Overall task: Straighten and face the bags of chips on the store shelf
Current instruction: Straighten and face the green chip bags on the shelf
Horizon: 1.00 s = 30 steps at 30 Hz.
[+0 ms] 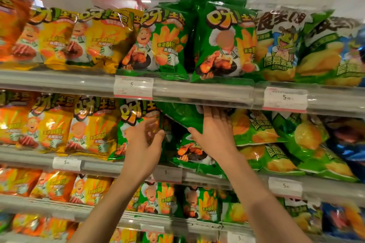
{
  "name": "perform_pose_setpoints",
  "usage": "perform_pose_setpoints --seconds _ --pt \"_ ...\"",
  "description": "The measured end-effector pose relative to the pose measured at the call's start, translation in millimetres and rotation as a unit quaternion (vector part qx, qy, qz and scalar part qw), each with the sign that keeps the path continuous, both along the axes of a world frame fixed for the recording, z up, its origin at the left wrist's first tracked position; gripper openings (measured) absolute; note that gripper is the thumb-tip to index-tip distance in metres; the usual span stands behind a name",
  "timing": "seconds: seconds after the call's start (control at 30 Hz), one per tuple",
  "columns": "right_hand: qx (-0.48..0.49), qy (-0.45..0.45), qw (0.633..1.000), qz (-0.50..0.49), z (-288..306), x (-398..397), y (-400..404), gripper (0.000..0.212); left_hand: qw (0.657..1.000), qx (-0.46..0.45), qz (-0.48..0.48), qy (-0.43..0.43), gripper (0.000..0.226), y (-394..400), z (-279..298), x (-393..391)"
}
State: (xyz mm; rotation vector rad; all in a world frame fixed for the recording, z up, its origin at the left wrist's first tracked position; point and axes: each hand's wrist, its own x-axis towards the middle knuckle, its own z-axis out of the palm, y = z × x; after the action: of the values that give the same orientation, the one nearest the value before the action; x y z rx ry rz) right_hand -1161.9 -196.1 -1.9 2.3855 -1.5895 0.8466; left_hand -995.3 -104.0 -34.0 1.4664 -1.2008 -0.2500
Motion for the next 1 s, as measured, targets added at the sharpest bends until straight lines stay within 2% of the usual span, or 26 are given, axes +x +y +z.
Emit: perform_pose_setpoints --seconds 0.2,0.5,0.7,0.8,0.93,1.0 --pt "-0.032 -0.057 0.998 0.018 -6 -1 -4 0.059 1.0 -0.007 -0.028 0.0 0.04 -1 7 16" --pt "-0.057 -0.123 0.991 -0.006 -15 0 11 0.059 0.987 0.021 -0.097 0.123 0.046 -1 21 32" --pt "-0.138 -0.159 0.978 -0.011 -32 24 47 0.058 0.983 0.039 -0.138 0.115 0.063 -3 15 41" --pt "-0.144 -0.167 0.975 0.003 -37 32 61 0.062 0.98 0.042 -0.145 0.131 0.059 -2 17 37" --pt "-0.111 -0.141 0.982 0.052 -41 36 83 0.065 0.974 0.03 -0.139 0.176 0.037 -2 28 24" --pt "-0.086 -0.137 0.983 0.092 -42 33 92 0.063 0.968 0.02 -0.128 0.215 0.045 -5 31 21"
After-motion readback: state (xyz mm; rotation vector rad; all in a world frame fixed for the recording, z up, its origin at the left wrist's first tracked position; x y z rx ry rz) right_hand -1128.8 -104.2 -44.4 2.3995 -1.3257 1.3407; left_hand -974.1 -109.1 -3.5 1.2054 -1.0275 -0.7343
